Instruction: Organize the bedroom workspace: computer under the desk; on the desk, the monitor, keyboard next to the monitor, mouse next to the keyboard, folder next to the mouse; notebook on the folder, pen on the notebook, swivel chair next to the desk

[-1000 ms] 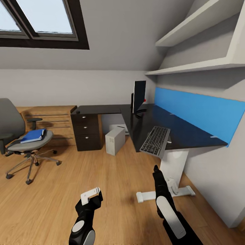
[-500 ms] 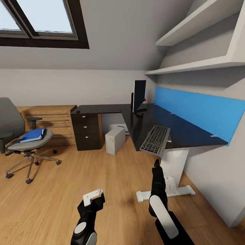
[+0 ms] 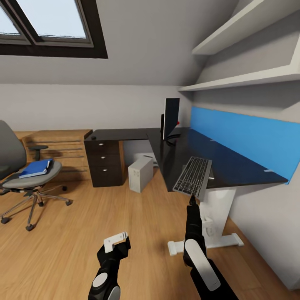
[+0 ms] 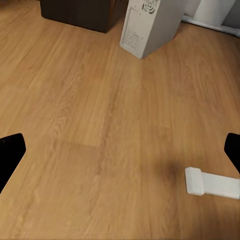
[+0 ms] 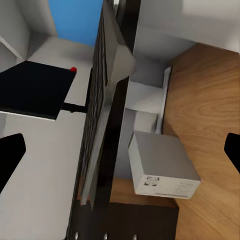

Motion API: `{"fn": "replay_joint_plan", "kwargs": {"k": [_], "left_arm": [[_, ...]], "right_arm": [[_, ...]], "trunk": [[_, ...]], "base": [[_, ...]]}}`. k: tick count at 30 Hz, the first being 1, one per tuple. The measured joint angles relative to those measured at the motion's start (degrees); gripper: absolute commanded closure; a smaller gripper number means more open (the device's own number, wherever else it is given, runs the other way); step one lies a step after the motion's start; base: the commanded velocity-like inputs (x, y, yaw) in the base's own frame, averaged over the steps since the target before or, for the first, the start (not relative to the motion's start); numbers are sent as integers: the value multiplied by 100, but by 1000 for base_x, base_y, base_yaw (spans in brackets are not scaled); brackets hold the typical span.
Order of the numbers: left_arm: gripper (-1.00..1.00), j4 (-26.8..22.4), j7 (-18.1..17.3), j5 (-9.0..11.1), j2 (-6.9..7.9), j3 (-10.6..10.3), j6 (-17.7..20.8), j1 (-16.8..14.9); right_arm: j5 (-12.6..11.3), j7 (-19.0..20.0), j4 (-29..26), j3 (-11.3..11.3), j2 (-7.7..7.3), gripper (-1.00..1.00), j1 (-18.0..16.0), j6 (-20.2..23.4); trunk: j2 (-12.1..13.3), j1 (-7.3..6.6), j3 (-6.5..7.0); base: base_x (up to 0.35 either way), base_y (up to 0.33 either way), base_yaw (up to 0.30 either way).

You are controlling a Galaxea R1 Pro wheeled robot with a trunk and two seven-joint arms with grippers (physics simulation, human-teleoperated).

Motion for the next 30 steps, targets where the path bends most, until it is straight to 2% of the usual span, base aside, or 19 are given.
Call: {"fn": "replay_joint_plan", "kwargs": {"k": [6,25,30], "left_arm": [[-100,0,5,-1,1,-2,-3,0],[-100,-3,16,-1,9,0,-16,0],[-100,-5,15,-4,8,1,-20,0]], "right_arm": [[-7,6,77,-11,-25,-100,0,-2],[-3,-15,161,-14,-30,-100,0,53],[-2,-20,167,-13,-29,-100,0,57]], "trunk": [[0,3,0],[0,3,0],[0,2,0]], "base": [[95,0,0],[2,0,0],[26,167,0]]}}
